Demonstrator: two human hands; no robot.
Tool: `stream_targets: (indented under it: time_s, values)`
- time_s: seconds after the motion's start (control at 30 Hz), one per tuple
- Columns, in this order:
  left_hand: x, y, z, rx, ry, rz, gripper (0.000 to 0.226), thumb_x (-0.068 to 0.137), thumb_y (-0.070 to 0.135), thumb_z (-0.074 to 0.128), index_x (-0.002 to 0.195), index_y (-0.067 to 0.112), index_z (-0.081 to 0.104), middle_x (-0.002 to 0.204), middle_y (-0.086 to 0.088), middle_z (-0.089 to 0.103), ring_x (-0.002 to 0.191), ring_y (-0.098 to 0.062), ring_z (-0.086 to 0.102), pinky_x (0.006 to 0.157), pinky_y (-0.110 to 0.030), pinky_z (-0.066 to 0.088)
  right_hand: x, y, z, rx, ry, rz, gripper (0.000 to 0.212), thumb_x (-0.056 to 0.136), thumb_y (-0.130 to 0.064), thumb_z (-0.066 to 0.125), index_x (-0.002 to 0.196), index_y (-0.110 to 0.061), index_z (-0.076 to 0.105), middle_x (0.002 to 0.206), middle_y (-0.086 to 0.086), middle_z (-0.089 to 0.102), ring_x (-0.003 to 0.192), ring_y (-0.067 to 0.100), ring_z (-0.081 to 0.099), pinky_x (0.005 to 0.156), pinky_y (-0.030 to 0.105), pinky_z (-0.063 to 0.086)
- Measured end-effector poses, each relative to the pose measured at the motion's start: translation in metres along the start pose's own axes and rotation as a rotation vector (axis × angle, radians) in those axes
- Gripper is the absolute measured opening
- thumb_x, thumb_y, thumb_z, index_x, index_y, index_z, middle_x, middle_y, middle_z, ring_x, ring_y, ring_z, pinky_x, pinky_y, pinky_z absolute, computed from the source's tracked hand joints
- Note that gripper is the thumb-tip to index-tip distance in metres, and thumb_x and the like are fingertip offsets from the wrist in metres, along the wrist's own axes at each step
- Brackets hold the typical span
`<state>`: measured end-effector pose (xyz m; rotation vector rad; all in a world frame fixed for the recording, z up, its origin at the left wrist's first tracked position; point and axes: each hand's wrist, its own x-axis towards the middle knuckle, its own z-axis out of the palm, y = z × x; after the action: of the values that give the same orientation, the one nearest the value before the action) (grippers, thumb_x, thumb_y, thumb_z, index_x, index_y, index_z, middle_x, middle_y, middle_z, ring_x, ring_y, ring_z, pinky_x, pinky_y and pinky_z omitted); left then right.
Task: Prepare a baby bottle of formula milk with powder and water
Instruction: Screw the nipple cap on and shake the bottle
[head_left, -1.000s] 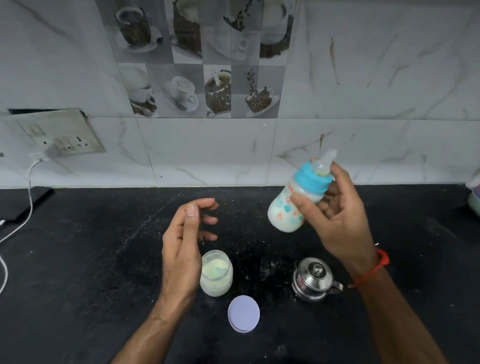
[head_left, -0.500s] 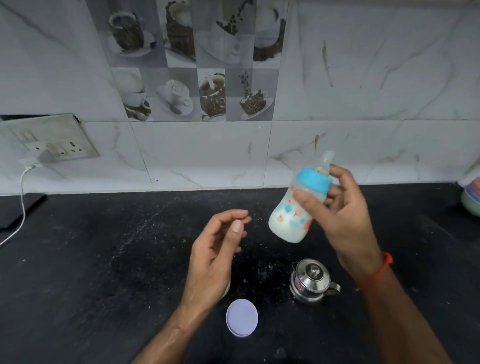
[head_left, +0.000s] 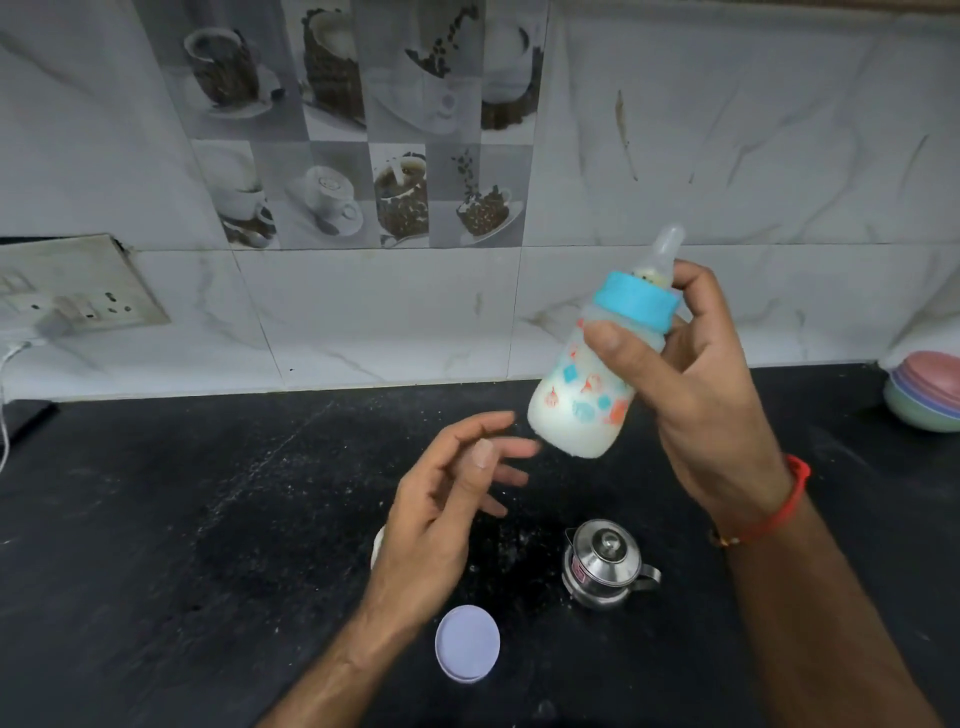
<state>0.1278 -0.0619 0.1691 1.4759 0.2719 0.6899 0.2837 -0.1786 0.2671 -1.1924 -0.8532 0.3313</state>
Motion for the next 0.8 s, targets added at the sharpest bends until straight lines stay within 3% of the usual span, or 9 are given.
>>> stream_targets:
  time_s: [0.13, 0.23, 0.33, 0.4, 0.53, 0.6, 0.7, 0.8]
  values:
    - [0.003, 0.014, 0.014, -0.373, -0.183, -0.208, 0.079, 0.087, 0.068, 0.066, 0.141, 0.012, 0.056, 0.125, -0.022, 0.073, 0.103, -0.036, 0.075, 0.071, -0.034, 0.062, -0.009, 0.007, -0.001, 0.066, -0.253, 0.051, 0.072, 0.078, -0.034, 0.085, 0.138, -0.018, 0.048, 0.125, 0.006, 0.069, 0.113, 0.021, 0.070, 0.093, 0.032, 0.057]
    - [0.003, 0.018, 0.022, -0.517, -0.123, -0.194, 0.076, 0.081, 0.054, 0.081, 0.137, 0.009, 0.056, 0.124, -0.021, 0.072, 0.094, -0.033, 0.078, 0.065, -0.031, 0.062, -0.015, 0.013, -0.001, 0.108, -0.291, 0.074, 0.079, 0.084, -0.036, 0.081, 0.149, -0.018, 0.040, 0.146, 0.016, 0.055, 0.131, 0.025, 0.058, 0.102, 0.034, 0.051]
    - [0.005, 0.016, 0.027, -0.414, 0.085, -0.066, 0.057, 0.082, 0.014, 0.087, 0.128, 0.012, 0.055, 0.122, -0.010, 0.074, 0.093, -0.029, 0.078, 0.065, -0.030, 0.063, -0.022, 0.019, 0.003, 0.109, -0.195, 0.101, 0.079, 0.077, -0.045, 0.085, 0.144, -0.027, 0.049, 0.131, -0.003, 0.064, 0.119, 0.012, 0.063, 0.096, 0.025, 0.052]
    - [0.005, 0.013, 0.029, -0.303, 0.138, 0.018, 0.061, 0.073, -0.001, 0.087, 0.121, 0.014, 0.053, 0.118, 0.004, 0.074, 0.094, -0.021, 0.078, 0.069, -0.028, 0.064, -0.025, 0.022, 0.007, 0.117, -0.117, 0.113, 0.074, 0.067, -0.050, 0.090, 0.132, -0.033, 0.061, 0.120, 0.002, 0.062, 0.108, 0.013, 0.062, 0.090, 0.024, 0.055]
    - [0.000, 0.011, 0.035, -0.209, 0.091, 0.087, 0.069, 0.068, -0.001, 0.087, 0.121, 0.014, 0.044, 0.108, 0.019, 0.075, 0.094, -0.015, 0.077, 0.078, -0.025, 0.063, -0.026, 0.022, 0.008, 0.173, -0.064, 0.116, 0.073, 0.062, -0.048, 0.094, 0.128, -0.034, 0.066, 0.114, 0.006, 0.055, 0.102, 0.017, 0.057, 0.091, 0.028, 0.057]
    - [0.000, 0.010, 0.034, -0.252, 0.070, 0.106, 0.070, 0.072, -0.001, 0.092, 0.122, 0.012, 0.044, 0.112, 0.016, 0.075, 0.096, -0.013, 0.077, 0.081, -0.025, 0.062, -0.025, 0.021, 0.003, 0.253, -0.077, 0.100, 0.080, 0.067, -0.039, 0.094, 0.139, -0.031, 0.060, 0.116, 0.006, 0.059, 0.108, 0.021, 0.059, 0.099, 0.032, 0.055]
    - [0.003, 0.008, 0.032, -0.334, 0.045, 0.055, 0.073, 0.067, 0.018, 0.094, 0.126, 0.014, 0.051, 0.117, 0.008, 0.076, 0.101, -0.011, 0.076, 0.083, -0.025, 0.062, -0.026, 0.020, -0.006, 0.369, -0.171, 0.078, 0.086, 0.079, -0.022, 0.086, 0.152, -0.029, 0.042, 0.128, 0.017, 0.064, 0.124, 0.036, 0.061, 0.108, 0.043, 0.051]
    - [0.001, 0.009, 0.035, -0.320, -0.033, -0.011, 0.068, 0.075, 0.007, 0.091, 0.132, 0.015, 0.056, 0.117, 0.000, 0.078, 0.104, -0.013, 0.076, 0.088, -0.026, 0.062, -0.026, 0.020, -0.009, 0.406, -0.277, 0.048, 0.084, 0.089, -0.014, 0.076, 0.158, -0.024, 0.029, 0.137, 0.022, 0.061, 0.134, 0.046, 0.054, 0.111, 0.050, 0.047]
